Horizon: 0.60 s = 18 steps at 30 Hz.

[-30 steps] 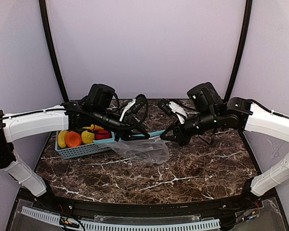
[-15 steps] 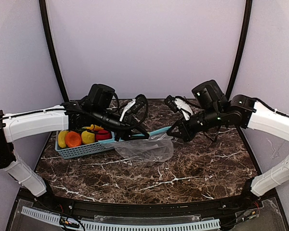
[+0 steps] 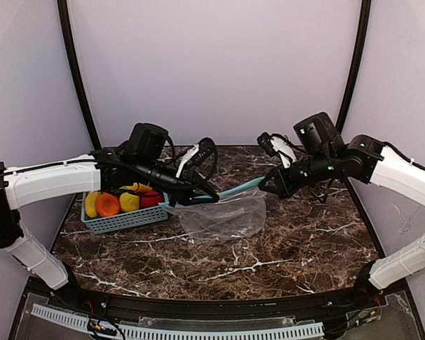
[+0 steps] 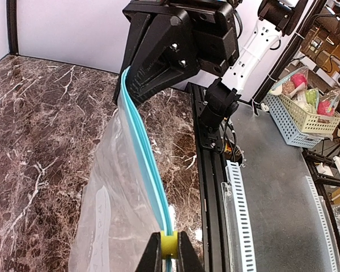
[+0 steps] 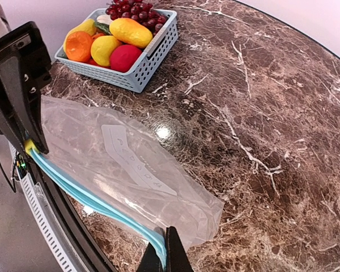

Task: Place the food in the zip-top bag and seal the zipper
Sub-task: Unzip the zipper of the food storage bag.

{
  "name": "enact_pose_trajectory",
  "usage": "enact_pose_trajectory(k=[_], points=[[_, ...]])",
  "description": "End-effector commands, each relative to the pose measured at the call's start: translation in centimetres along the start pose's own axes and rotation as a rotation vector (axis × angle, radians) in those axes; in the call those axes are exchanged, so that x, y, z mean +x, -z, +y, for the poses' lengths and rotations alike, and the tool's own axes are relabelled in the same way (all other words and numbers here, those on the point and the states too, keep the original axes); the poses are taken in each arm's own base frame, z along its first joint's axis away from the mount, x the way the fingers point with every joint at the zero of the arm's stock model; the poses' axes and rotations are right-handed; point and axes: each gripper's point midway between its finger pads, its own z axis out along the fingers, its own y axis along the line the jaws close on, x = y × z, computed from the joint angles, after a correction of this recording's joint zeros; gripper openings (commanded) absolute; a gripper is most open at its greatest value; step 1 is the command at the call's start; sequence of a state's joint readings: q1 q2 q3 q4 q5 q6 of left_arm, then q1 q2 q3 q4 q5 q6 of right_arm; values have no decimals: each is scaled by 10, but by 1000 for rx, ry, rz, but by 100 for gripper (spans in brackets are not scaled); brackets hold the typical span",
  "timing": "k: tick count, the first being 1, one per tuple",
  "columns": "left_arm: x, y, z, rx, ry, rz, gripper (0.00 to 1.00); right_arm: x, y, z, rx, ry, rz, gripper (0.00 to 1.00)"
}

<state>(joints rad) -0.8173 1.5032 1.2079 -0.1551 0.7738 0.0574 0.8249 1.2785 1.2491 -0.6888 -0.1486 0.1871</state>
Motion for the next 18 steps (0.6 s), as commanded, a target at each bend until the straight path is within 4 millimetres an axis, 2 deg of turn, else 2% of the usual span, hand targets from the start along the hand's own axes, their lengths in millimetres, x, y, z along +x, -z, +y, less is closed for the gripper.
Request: enact_pose_trajectory(k=[1, 18], points=[[2, 15, -20, 46, 13, 20, 1, 1, 22, -62, 252, -99, -17, 0], [1, 19, -18, 29, 10, 19, 1, 3, 40, -118, 377, -204, -43, 0]])
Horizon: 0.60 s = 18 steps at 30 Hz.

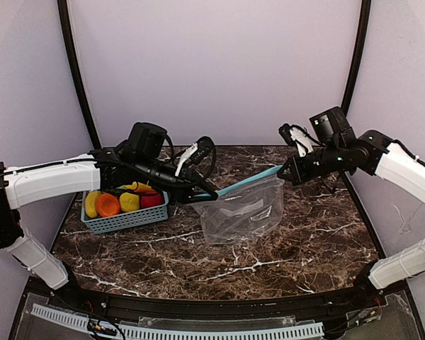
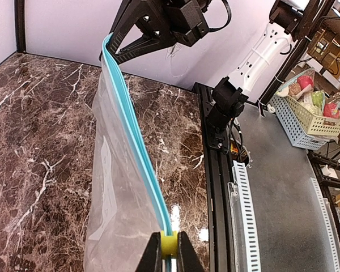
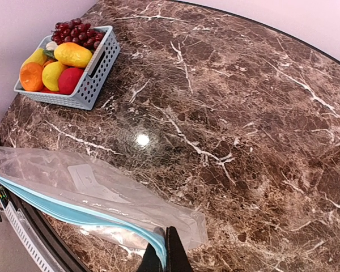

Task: Place the food in the zip-top bag and seal the zipper
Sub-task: Unzip the zipper of the food storage bag.

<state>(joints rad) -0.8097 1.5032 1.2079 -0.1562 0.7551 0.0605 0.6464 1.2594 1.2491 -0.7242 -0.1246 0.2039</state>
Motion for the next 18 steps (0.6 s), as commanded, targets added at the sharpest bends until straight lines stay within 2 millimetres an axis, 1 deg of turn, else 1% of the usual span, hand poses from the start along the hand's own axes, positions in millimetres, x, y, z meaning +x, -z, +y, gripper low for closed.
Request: enact_pose_trajectory(k=[1, 5, 14, 18], points=[[1, 18, -23, 53, 9, 19, 1, -2, 15, -58, 230, -66, -27, 0], [1, 19, -21, 45, 9, 20, 1, -5, 16, -67, 250, -75, -32, 0], [0, 21, -20, 28, -1, 22, 1, -12, 20, -83, 287, -74, -45, 0], [-1, 23, -21, 20, -10, 21, 1, -15, 20, -86, 288, -74, -49, 0]])
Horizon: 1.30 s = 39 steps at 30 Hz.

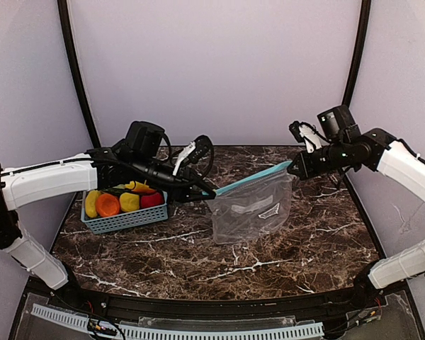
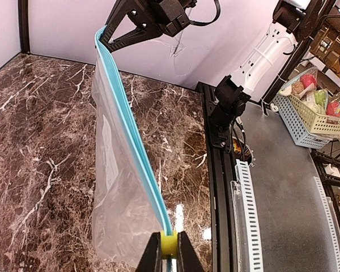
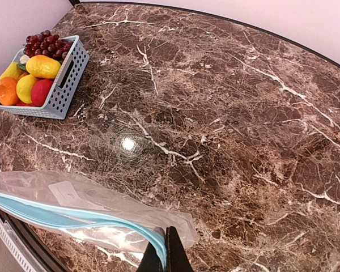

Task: Place the food in the zip-top bag and seal the zipper
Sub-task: Unzip the zipper of the food storage bag.

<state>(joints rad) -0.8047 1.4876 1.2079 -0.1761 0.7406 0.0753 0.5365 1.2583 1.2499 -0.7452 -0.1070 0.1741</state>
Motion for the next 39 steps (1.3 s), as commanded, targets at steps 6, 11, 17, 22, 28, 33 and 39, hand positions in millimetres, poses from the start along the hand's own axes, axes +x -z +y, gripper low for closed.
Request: enact_pose_trajectory(k=[6, 11, 17, 22, 28, 33, 39], points=[[-3, 21, -21, 25, -7, 11, 1, -22, 5, -42, 172, -15, -44, 0], [-6, 23, -18, -4, -27, -16, 1, -46, 3, -22, 85, 10, -84, 0], [-4, 28, -7, -171, -108, -30, 1, -89, -7, 23, -57, 44, -203, 0], [-5, 42, 4, -337, -196, -33, 1, -120, -30, 61, -129, 77, -301, 0], [8, 49, 26, -503, -253, 41, 1, -120, -71, 80, -218, 30, -272, 8], [17, 50, 51, -614, -207, 88, 1, -115, -73, 73, -194, -52, -259, 47], [15, 52, 54, -640, -173, 56, 1, -99, -51, 74, -211, -182, -276, 70]])
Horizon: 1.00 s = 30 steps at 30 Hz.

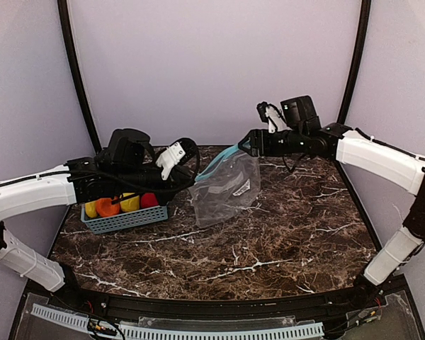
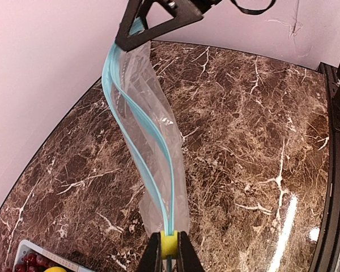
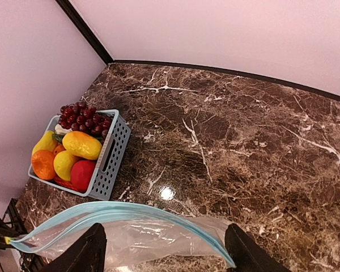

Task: Place the food in the zip-top bag and seal the zipper
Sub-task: Unzip the zipper of the food storage bag, then pass from the left arm to the right

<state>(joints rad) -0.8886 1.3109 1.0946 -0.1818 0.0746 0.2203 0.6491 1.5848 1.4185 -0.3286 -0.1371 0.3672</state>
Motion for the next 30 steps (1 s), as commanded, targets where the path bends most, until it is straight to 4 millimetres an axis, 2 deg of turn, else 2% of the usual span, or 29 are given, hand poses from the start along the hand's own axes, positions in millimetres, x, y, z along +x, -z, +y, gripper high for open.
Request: enact_pose_trajectory(k=[1, 6, 12, 16, 20, 22, 25, 30], points=[[7, 2, 5, -42, 30, 13, 1, -5, 25, 14, -25, -110, -74, 71], [5, 2, 2, -25, 63, -5, 1, 9, 35, 23, 14, -151, -70, 78], [6, -2, -2, -1, 86, -5, 1, 23, 47, -8, 187, -211, -103, 85], [7, 0, 5, -45, 86, 0, 1, 31, 62, -33, 324, -210, -111, 90], [8, 4, 18, -122, 89, 3, 1, 28, 82, -45, 394, -216, -141, 93], [7, 6, 21, -139, 93, -4, 1, 26, 90, -43, 380, -235, -162, 93], [7, 7, 20, -134, 95, -14, 1, 27, 88, -28, 284, -265, -160, 91], [4, 5, 2, -89, 48, -30, 1, 40, 60, 8, 159, -283, -82, 88]])
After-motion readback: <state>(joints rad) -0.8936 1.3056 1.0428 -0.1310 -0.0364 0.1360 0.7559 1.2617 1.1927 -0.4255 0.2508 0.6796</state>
